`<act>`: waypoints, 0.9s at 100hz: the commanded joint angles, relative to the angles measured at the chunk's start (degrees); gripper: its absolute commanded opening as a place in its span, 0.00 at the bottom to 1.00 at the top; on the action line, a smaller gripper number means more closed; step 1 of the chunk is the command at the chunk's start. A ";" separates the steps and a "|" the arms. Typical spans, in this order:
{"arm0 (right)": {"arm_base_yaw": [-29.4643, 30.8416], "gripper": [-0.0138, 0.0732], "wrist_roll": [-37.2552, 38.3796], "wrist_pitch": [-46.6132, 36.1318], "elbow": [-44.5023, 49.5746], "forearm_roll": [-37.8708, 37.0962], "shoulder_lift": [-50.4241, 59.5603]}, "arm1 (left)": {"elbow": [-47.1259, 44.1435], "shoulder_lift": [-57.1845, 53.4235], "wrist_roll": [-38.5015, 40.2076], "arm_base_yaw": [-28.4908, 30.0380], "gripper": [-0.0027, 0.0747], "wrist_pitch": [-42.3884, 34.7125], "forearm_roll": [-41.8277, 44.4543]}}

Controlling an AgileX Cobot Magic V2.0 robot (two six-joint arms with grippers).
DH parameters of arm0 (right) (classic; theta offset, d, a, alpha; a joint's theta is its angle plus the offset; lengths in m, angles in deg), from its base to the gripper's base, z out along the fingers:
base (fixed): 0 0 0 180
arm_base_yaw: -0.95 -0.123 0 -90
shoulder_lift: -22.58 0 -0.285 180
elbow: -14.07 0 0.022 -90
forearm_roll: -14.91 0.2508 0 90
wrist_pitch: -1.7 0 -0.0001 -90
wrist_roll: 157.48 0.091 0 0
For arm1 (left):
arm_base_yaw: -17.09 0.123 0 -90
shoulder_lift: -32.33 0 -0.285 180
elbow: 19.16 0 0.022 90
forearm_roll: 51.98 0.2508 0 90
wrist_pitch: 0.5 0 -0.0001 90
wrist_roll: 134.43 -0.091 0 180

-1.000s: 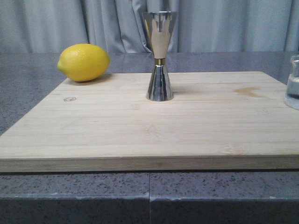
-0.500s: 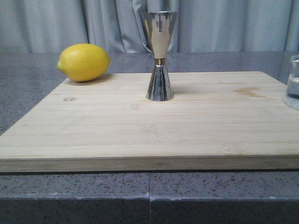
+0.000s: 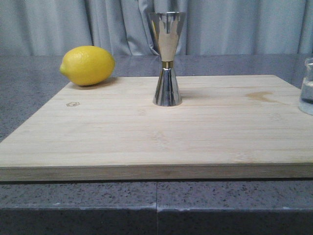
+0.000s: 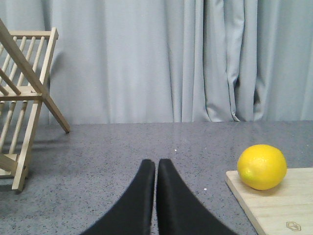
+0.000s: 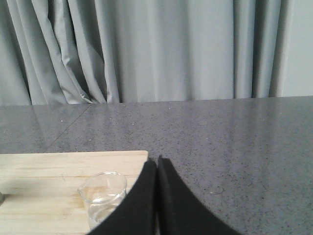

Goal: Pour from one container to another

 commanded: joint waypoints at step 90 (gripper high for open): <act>0.31 0.09 -3.62 2.33 -16.24 -1.61 -11.25 | 15.68 12.38 0.20 0.01 0.01 4.82 -0.60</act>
